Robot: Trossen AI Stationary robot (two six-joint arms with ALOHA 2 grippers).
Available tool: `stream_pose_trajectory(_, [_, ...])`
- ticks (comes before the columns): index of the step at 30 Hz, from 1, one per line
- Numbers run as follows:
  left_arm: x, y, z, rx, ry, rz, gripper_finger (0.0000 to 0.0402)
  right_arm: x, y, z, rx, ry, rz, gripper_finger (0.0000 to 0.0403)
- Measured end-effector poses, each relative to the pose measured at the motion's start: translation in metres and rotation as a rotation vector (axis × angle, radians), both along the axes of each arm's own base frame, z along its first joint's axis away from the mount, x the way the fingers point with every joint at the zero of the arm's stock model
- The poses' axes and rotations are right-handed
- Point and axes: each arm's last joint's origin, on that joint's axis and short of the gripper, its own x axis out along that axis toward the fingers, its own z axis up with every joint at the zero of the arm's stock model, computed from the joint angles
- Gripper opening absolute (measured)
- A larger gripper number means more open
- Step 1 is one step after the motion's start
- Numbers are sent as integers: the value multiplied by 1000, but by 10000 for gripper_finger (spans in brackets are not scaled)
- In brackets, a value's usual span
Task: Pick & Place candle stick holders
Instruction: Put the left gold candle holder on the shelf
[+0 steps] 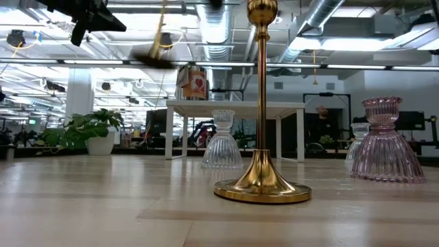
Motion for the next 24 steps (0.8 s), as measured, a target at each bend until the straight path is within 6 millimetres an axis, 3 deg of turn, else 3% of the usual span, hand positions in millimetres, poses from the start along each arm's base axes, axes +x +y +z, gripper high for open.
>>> stream_pose_trajectory(5, [0, 0, 0, 1, 0, 0, 5, -63, -21, 77, -86, -47, -122, 3])
stream_pose_trajectory(11, [0, 0, -1, 0, 0, 4, 5, -115, -77, 109, -188, -30, -402, 2])
stream_pose_trajectory(16, [6, 4, -15, -48, 18, 14, 6, -128, -134, 107, -228, 12, -571, 1])
stream_pose_trajectory(24, [13, 9, -34, -103, 22, 33, 6, -119, -212, 68, -223, 171, -638, 1])
